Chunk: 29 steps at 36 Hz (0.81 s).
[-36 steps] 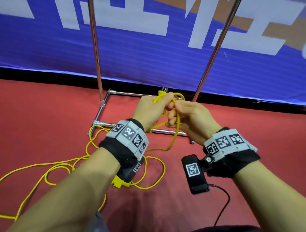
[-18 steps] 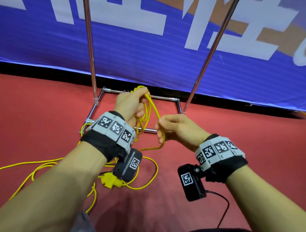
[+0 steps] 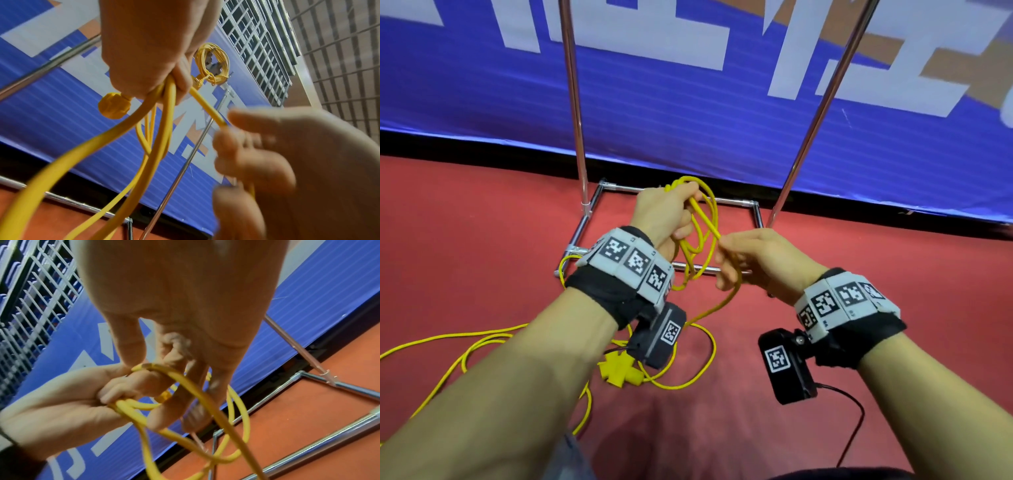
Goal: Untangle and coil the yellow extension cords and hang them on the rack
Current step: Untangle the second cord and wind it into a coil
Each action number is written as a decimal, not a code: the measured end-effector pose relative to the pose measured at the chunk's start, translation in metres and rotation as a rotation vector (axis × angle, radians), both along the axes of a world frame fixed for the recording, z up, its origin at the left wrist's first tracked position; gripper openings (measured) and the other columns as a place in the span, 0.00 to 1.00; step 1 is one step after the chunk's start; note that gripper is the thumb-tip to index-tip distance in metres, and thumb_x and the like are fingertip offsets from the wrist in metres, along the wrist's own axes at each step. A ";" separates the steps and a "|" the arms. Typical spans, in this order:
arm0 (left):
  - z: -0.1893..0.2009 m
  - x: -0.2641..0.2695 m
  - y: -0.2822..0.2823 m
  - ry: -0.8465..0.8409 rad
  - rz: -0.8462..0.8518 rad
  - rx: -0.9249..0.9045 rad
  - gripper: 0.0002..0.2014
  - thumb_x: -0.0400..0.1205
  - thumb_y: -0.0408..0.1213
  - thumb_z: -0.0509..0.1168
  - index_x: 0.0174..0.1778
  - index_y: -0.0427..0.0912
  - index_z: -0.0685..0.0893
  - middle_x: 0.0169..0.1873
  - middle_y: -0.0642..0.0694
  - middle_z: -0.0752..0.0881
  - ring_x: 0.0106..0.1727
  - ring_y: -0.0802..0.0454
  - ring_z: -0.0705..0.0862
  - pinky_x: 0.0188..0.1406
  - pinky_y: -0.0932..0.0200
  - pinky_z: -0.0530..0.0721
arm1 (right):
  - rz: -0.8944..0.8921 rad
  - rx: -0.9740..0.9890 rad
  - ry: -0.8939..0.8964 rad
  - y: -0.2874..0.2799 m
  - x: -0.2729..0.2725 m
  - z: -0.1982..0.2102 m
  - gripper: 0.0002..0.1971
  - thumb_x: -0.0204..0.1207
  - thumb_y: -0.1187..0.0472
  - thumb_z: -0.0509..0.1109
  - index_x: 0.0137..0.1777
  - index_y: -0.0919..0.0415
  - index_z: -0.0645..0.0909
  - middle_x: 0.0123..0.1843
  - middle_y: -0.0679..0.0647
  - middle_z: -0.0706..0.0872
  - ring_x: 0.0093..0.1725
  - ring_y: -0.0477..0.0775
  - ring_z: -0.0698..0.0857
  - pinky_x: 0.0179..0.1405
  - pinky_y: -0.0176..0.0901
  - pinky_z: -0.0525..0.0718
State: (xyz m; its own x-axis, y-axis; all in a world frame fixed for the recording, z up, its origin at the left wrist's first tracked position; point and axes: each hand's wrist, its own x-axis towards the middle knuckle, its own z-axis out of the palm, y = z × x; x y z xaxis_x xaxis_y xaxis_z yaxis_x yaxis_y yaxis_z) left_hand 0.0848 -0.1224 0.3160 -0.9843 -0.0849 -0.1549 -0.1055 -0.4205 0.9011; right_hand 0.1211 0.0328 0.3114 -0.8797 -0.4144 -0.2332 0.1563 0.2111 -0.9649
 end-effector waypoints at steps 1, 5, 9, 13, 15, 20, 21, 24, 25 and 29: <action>0.001 -0.001 -0.004 -0.010 0.006 0.017 0.14 0.85 0.27 0.60 0.32 0.34 0.76 0.17 0.48 0.73 0.10 0.62 0.58 0.08 0.70 0.55 | 0.017 0.027 -0.011 0.005 0.001 -0.001 0.15 0.85 0.62 0.59 0.38 0.65 0.79 0.25 0.58 0.78 0.31 0.59 0.82 0.36 0.44 0.82; 0.001 -0.003 -0.014 -0.042 0.025 -0.013 0.09 0.85 0.28 0.61 0.39 0.31 0.77 0.25 0.44 0.77 0.09 0.63 0.61 0.07 0.69 0.56 | 0.032 0.144 0.027 0.016 0.006 0.003 0.15 0.86 0.61 0.59 0.40 0.65 0.80 0.25 0.56 0.79 0.23 0.54 0.76 0.23 0.34 0.75; 0.000 0.001 -0.012 -0.059 -0.001 -0.089 0.13 0.86 0.36 0.62 0.42 0.29 0.80 0.26 0.42 0.74 0.09 0.62 0.60 0.08 0.70 0.55 | -0.053 0.139 0.182 0.014 0.006 0.008 0.15 0.86 0.62 0.59 0.40 0.67 0.81 0.21 0.54 0.76 0.17 0.47 0.67 0.18 0.36 0.70; -0.004 0.011 0.005 -0.062 -0.125 -0.195 0.17 0.84 0.41 0.66 0.37 0.31 0.81 0.26 0.42 0.75 0.11 0.61 0.61 0.10 0.70 0.56 | -0.118 0.134 0.271 0.004 0.001 0.011 0.15 0.86 0.61 0.59 0.41 0.65 0.81 0.18 0.53 0.75 0.15 0.47 0.66 0.18 0.36 0.64; -0.006 0.015 0.014 -0.045 -0.190 -0.218 0.17 0.84 0.39 0.67 0.32 0.33 0.79 0.24 0.41 0.75 0.12 0.59 0.61 0.10 0.69 0.57 | -0.119 0.136 0.298 -0.002 0.000 0.014 0.15 0.87 0.60 0.58 0.41 0.66 0.81 0.18 0.53 0.76 0.15 0.47 0.67 0.17 0.33 0.64; -0.003 0.016 0.021 -0.023 -0.154 -0.233 0.16 0.84 0.32 0.63 0.29 0.34 0.76 0.21 0.41 0.71 0.11 0.58 0.60 0.11 0.69 0.55 | -0.085 0.109 0.236 -0.006 0.001 0.015 0.18 0.87 0.56 0.58 0.41 0.66 0.80 0.21 0.55 0.77 0.17 0.52 0.73 0.17 0.35 0.69; -0.002 0.014 0.018 -0.017 -0.124 -0.217 0.16 0.84 0.31 0.62 0.29 0.34 0.77 0.20 0.42 0.71 0.11 0.59 0.59 0.11 0.70 0.54 | -0.068 0.096 0.191 -0.004 0.002 0.014 0.19 0.87 0.55 0.59 0.39 0.66 0.80 0.21 0.57 0.77 0.19 0.54 0.74 0.18 0.37 0.71; 0.001 0.005 0.007 -0.010 -0.054 -0.126 0.16 0.85 0.29 0.60 0.30 0.34 0.77 0.21 0.43 0.70 0.09 0.61 0.58 0.10 0.72 0.53 | -0.011 0.086 0.082 0.007 0.005 0.009 0.20 0.85 0.56 0.60 0.35 0.67 0.80 0.21 0.57 0.77 0.25 0.57 0.76 0.27 0.41 0.75; 0.001 0.002 0.002 -0.010 -0.035 -0.094 0.15 0.85 0.29 0.60 0.30 0.34 0.77 0.22 0.43 0.71 0.09 0.61 0.58 0.10 0.73 0.53 | 0.008 0.097 0.060 0.012 0.006 0.007 0.19 0.85 0.57 0.61 0.35 0.67 0.81 0.22 0.57 0.77 0.28 0.57 0.76 0.29 0.41 0.76; -0.002 -0.003 -0.011 -0.013 0.012 -0.059 0.15 0.86 0.28 0.58 0.31 0.33 0.76 0.21 0.43 0.72 0.10 0.62 0.59 0.08 0.71 0.54 | 0.039 0.210 0.035 0.026 0.009 0.004 0.15 0.85 0.63 0.59 0.38 0.65 0.80 0.23 0.56 0.76 0.27 0.53 0.77 0.24 0.31 0.73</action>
